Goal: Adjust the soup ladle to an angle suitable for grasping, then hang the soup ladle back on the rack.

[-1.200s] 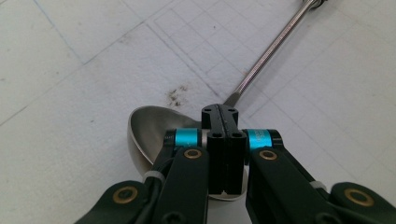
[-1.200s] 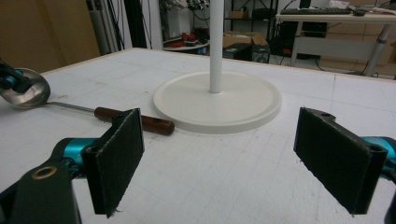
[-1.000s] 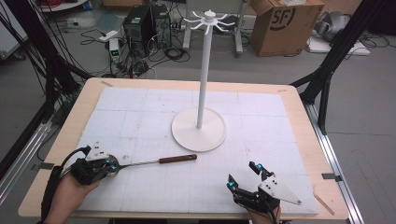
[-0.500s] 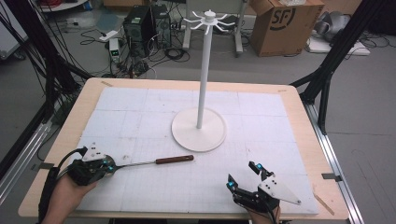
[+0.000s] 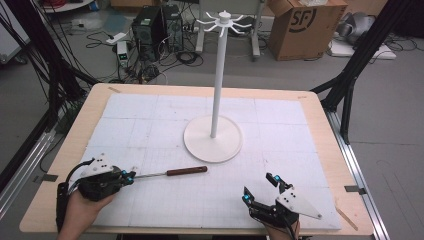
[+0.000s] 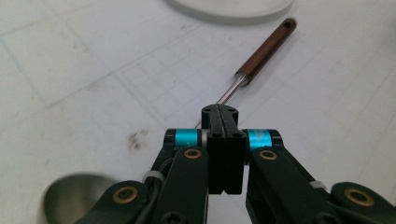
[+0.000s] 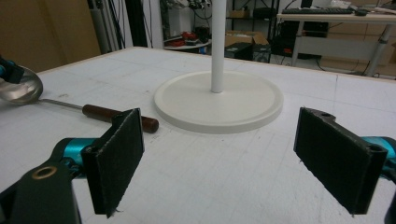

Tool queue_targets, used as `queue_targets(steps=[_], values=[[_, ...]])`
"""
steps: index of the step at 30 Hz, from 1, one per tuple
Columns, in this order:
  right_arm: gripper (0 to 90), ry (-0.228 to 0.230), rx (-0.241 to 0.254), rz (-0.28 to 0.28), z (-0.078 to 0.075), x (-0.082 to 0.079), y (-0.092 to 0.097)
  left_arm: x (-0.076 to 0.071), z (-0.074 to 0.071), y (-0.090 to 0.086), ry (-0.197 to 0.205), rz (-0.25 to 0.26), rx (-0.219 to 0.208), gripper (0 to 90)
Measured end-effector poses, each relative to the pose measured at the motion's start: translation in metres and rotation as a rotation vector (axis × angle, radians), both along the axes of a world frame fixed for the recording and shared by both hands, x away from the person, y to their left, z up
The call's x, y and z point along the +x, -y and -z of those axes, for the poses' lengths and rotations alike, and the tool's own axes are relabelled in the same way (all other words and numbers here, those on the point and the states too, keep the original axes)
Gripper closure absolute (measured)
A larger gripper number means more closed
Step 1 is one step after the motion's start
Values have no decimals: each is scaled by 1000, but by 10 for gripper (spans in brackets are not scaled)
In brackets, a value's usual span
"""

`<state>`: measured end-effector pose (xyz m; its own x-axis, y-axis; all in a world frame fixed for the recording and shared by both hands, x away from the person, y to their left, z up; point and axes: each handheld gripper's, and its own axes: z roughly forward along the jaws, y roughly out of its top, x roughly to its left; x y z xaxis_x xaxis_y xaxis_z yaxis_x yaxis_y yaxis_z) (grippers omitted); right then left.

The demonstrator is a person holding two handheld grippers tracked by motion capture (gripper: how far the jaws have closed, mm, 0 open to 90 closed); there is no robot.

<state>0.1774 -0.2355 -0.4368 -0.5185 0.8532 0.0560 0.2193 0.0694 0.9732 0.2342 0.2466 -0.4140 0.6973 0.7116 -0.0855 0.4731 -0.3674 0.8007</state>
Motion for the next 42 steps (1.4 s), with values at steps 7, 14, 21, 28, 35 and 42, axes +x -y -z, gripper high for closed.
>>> queue_targets(steps=[7, 14, 21, 28, 35, 42], values=[[149, 3, 3, -2, 0, 0, 1, 1, -5, 24, 69, 35, 2, 897], [149, 4, 6, -3, -1, -1, 2, 9, 0, 35, 77, 49, -10, 873], [149, 4, 7, 5, -1, -3, 3, 13, 0, 45, 83, 54, -9, 684], [149, 6, 3, 10, -1, -5, 5, 14, -1, 49, 74, 52, -20, 461], [149, 7, 5, 21, -1, -9, 9, 16, -4, 60, 94, 87, -34, 330], [149, 7, 5, 33, -1, -10, 11, 25, -8, 77, 82, 163, 0, 284]])
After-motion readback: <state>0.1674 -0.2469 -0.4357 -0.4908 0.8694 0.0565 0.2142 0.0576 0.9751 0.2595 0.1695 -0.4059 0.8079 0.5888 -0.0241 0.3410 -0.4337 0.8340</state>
